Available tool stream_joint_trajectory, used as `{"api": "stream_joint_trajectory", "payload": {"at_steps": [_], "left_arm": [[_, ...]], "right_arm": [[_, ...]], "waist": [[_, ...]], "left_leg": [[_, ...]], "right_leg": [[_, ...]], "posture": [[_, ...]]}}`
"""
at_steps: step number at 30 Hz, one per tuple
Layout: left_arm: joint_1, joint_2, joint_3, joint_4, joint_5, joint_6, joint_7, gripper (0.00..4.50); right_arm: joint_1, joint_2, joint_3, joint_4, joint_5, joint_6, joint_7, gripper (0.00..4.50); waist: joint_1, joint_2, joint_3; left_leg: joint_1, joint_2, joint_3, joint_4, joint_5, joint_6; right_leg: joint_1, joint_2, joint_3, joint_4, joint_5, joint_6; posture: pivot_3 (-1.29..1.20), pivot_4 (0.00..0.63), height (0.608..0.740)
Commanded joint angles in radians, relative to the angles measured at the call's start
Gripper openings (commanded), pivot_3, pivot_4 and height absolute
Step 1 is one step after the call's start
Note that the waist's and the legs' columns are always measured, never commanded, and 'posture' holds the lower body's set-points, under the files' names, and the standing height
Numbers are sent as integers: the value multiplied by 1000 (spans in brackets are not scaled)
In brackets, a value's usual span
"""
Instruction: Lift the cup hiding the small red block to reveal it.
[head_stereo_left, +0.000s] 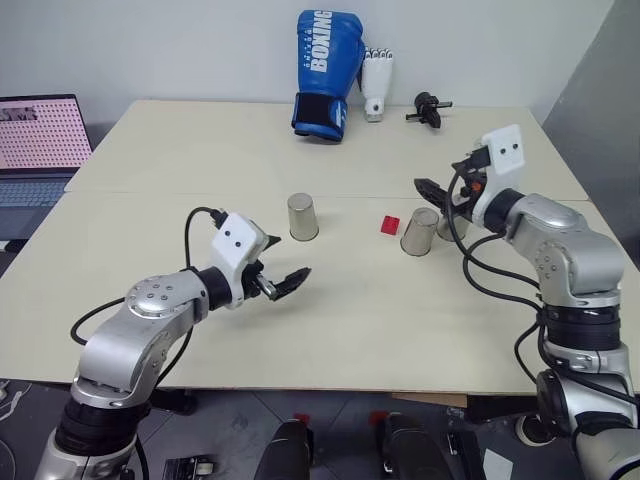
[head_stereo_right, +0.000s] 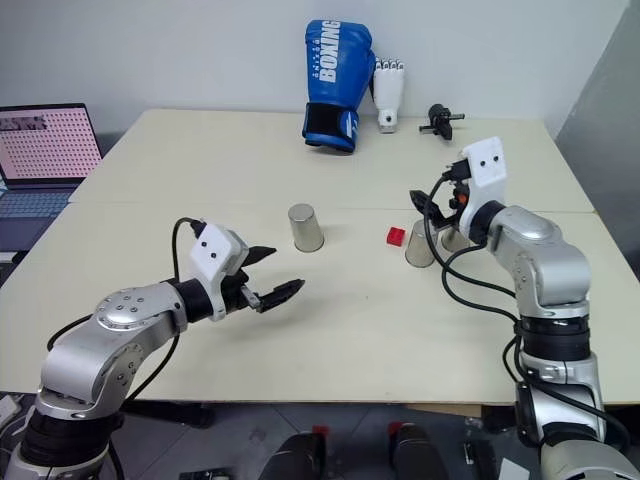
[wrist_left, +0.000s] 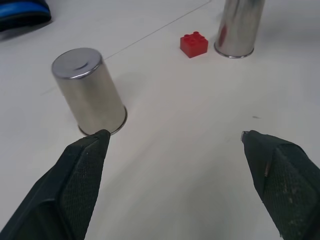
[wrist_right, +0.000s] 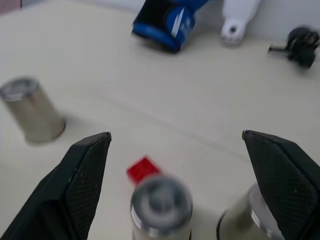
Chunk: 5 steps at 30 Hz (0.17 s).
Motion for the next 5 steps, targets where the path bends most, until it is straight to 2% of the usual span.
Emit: {"api": "stream_joint_trajectory", "payload": {"at_steps": [1, 5], "left_arm": [[10, 36, 38, 0, 13, -32, -23, 4500], [20, 47, 51, 3, 5, -39, -41, 4500]], "right_arm": [[103, -111, -30, -151, 92, 121, 99, 4470], [119, -128, -54, -202, 149, 173, 104, 4470]], "waist": [[2, 0, 0], [-10, 0, 0]], "left_leg": [[0, 0, 0, 0, 0, 0], [1, 1, 4, 0, 0, 0]], "right_leg": [[0, 0, 0, 0, 0, 0], [-1, -1, 1, 0, -2, 4]], "posture": [[0, 150, 740], [0, 150, 740]]}}
